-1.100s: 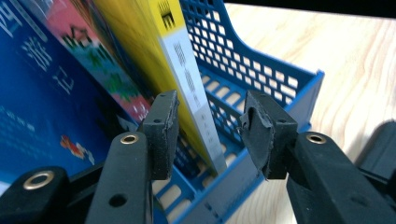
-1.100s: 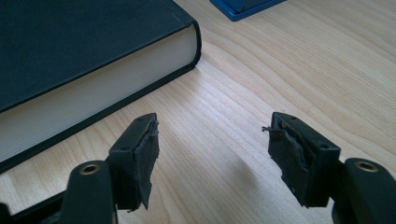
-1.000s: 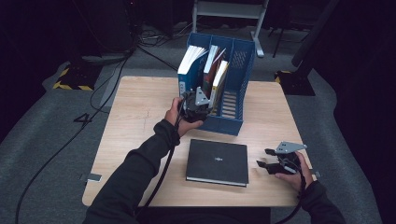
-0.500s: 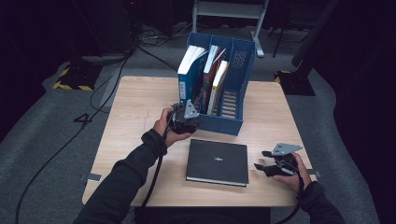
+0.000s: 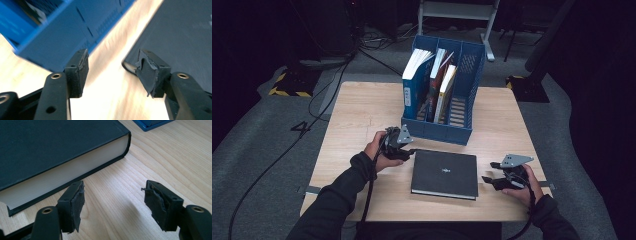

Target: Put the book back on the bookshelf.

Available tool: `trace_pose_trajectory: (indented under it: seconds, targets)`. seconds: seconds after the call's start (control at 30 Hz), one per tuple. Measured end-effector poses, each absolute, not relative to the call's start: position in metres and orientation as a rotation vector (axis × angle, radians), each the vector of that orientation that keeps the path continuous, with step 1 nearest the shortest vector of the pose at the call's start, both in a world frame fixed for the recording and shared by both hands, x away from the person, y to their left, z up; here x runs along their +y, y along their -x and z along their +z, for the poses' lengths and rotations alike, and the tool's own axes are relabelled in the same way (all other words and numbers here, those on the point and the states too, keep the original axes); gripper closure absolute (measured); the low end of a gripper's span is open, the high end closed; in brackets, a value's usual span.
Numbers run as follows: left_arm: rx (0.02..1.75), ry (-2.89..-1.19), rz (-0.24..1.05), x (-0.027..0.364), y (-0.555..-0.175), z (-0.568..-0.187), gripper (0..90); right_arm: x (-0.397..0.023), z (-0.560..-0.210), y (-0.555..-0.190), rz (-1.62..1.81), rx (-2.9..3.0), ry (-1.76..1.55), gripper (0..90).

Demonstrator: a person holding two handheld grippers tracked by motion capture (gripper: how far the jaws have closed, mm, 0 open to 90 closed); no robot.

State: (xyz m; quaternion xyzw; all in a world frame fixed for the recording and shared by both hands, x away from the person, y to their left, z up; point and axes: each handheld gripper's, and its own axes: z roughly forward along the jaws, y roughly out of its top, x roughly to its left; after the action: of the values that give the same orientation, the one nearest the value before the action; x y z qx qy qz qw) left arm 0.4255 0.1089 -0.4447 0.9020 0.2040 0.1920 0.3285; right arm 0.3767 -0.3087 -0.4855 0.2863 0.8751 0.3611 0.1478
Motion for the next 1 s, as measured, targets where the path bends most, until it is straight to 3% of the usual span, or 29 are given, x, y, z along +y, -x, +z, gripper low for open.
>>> trace_pose_trajectory:
  seconds: [0.3,0.73,1.0]
  targets:
    - [0.522,-2.366,0.362,0.128,-0.407,-0.469,37.9,-0.302,-0.487,-0.379,1.020,2.523,-0.820,32.8]
    - [0.459,-2.404,0.244,0.128,-0.397,-0.492,24.4,-0.295,-0.491,-0.394,1.020,2.478,-0.870,32.9]
    - [0.439,-2.414,0.212,0.127,-0.386,-0.495,23.7,-0.295,-0.489,-0.390,1.036,2.506,-0.847,33.4]
